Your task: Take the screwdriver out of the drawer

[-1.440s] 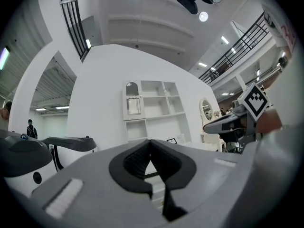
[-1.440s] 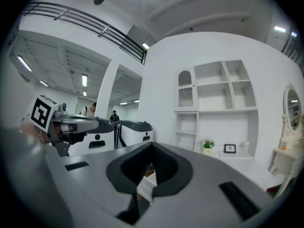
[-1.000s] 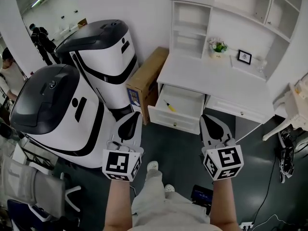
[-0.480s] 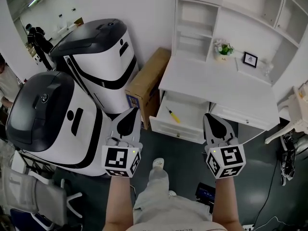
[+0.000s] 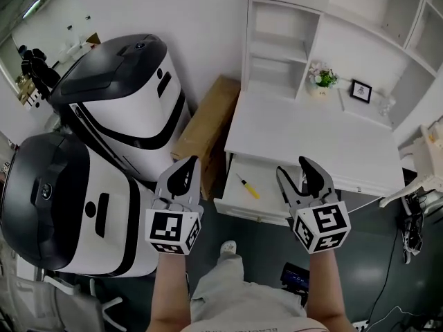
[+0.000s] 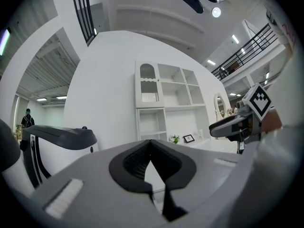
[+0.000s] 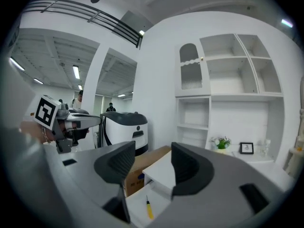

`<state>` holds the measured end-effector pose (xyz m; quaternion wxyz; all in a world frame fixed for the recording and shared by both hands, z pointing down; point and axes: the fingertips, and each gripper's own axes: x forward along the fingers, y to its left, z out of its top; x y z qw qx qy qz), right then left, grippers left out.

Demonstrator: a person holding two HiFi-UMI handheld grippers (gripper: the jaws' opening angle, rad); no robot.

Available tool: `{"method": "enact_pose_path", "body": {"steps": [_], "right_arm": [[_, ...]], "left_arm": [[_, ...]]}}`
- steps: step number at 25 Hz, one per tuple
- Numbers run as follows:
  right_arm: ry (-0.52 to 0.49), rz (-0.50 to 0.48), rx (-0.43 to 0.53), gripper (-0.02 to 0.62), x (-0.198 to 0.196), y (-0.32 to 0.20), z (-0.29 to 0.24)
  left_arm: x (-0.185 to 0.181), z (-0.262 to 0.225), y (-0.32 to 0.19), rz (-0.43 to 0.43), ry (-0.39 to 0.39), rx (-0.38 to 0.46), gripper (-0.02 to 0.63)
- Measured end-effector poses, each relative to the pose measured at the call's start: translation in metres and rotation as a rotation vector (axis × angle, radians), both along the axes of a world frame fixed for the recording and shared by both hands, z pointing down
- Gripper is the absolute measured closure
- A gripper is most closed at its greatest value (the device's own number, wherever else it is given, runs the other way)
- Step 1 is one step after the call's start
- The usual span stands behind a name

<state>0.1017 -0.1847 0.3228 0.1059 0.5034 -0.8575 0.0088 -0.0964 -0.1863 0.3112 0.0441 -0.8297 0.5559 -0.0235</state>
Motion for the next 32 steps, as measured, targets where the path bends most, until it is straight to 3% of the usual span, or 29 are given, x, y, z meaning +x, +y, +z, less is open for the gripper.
{"method": "enact_pose_path", "body": {"steps": [2, 13, 32], "right_arm": [[0.007, -0.001, -0.017, 0.367, -0.007, -0.019, 0.004], [0.080, 0.020, -0.147, 0.367, -0.039, -0.088, 0.059], [0.190, -0.111, -0.488, 0.367, -0.059, -0.121, 0.233]], "left_arm": [[-0.005, 0.002, -0.021, 0.007, 0.002, -0.008, 0.597], [-0.041, 0.036, -0.096, 0.028, 0.020, -0.080, 0.597], [-0.030, 0.144, -0.122, 0.038, 0.029, -0.272, 0.597]]}}
